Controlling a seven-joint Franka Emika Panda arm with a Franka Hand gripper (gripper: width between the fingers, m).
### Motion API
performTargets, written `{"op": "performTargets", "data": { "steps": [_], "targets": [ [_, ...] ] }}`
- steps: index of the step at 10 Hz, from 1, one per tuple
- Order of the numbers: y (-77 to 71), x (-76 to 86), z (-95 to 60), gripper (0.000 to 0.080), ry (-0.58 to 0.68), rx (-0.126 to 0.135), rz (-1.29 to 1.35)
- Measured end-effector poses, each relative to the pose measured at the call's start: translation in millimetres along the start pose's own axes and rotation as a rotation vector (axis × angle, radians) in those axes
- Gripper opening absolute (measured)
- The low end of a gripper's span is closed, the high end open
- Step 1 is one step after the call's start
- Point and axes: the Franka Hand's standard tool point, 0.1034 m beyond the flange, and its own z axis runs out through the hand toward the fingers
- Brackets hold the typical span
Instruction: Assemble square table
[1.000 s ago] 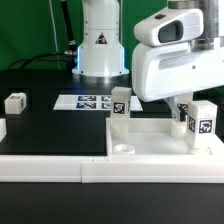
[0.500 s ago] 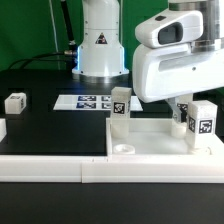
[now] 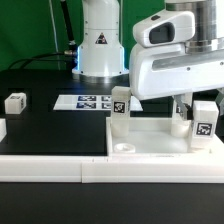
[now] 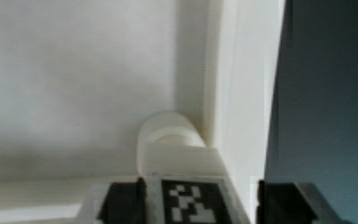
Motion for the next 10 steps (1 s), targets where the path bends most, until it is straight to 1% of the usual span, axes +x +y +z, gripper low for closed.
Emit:
{"op": "performTargets", "data": {
  "steps": [2, 3, 4, 6, 8, 9, 10],
  "targets": [
    [-1.1, -0.1, 0.0, 0.0303, 0.001, 0.002, 0.114],
    [-2.7, 0.1, 1.3, 0.0303, 0.040, 0.002, 0.218],
    [-4.5, -3.4, 3.6, 0.0303, 0.064, 0.011, 0.371],
    [-12.7, -3.5, 7.4, 0.0302, 0.080, 0.048, 0.635],
    [-20.2, -2.2, 9.0, 0.0303, 0.068, 0.094, 0.895],
    [-18.8, 0.0, 8.6, 0.0302, 0.059, 0.124, 0.973],
    [-14.2, 2.6, 7.2, 0.0302, 0.060, 0.146, 1.017]
  ]
}}
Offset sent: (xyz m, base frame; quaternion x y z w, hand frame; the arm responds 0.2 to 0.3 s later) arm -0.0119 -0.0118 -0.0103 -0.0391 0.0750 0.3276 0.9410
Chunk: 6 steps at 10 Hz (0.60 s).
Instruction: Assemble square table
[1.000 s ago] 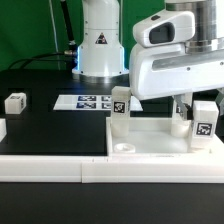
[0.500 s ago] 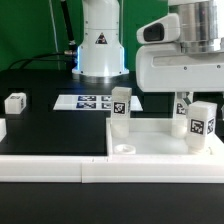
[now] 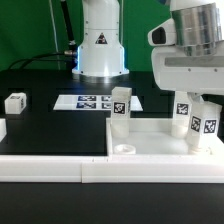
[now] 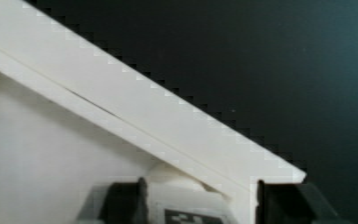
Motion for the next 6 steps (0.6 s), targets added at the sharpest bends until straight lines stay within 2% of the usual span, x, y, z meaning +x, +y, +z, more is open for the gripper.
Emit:
{"op": "performTargets", "data": {
  "steps": [1, 2, 3, 4, 6],
  "targets": [
    [-0.5, -2.3, 0.6, 0.0309, -0.002, 0.000, 0.014],
    [-0.8, -3.1, 0.9, 0.0497, -0.002, -0.001, -0.019],
    [-0.4, -3.4, 0.7, 0.0497, -0.002, -0.001, -0.057],
    [2.7, -6.4, -0.2, 0.0615, -0.004, -0.007, -0.110],
    [9.4, -7.9, -1.8, 0.0644, -0.010, -0.059, -0.437]
  ]
}}
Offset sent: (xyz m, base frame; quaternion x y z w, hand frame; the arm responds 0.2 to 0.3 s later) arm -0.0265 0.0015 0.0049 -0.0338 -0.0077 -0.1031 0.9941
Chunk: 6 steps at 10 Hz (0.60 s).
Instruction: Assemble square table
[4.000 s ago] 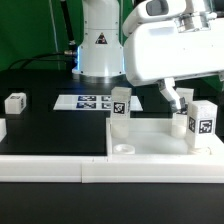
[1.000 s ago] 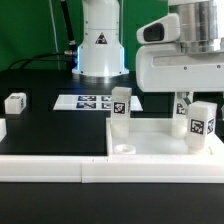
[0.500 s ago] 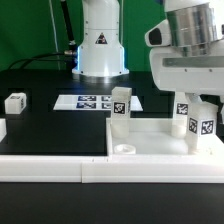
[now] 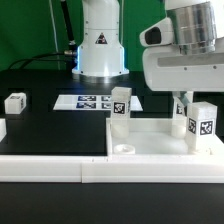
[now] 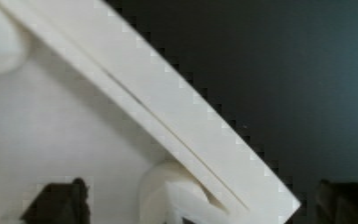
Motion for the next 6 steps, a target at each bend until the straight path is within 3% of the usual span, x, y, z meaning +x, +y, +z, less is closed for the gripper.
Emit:
{"op": "performTargets", "data": {
  "steps": [1, 5, 6],
  "targets": [
    [-4.3, -5.2, -1.4, 0.0644, -0.002, -0.065, -0.246],
    [-4.6, -3.6, -0.9, 0.0649, -0.007, -0.063, -0.524],
    [4.7, 3.1, -0.6, 0.0649, -0.008, -0.068, -0.690]
  ]
}}
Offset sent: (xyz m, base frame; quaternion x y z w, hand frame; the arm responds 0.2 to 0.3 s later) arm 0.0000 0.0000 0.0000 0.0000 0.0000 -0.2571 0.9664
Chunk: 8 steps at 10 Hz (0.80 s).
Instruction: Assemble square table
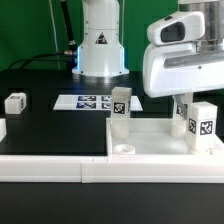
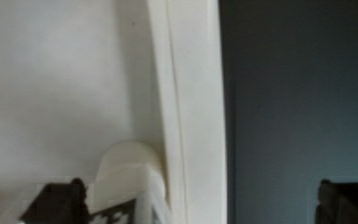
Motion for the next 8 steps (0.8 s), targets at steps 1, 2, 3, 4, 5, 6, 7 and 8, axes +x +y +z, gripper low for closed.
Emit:
{"op": "performTargets", "data": {
  "steps": [1, 2, 3, 4, 5, 6, 7, 8],
  "targets": [
    [8.8, -0.4, 1.0, 0.0649, 0.008, -0.007, -0.073],
    [10.8, -1.1, 2.9, 0.0649, 0.014, -0.009, -0.126],
    [11.3, -0.4, 3.9, 0.0649, 0.017, -0.011, -0.209],
    [9.3, 3.1, 1.3, 0.0649, 0.021, -0.013, -0.255],
    [4.6, 9.3, -2.7, 0.0649, 0.033, -0.015, -0.267],
    [-0.2, 14.5, -5.5, 0.0649, 0.048, -0.015, -0.271],
    [1.1, 13.3, -4.4, 0.0649, 0.046, -0.015, -0.269],
    [1.3, 13.3, -4.4, 0.0622, 0.045, -0.015, -0.268]
  ]
}}
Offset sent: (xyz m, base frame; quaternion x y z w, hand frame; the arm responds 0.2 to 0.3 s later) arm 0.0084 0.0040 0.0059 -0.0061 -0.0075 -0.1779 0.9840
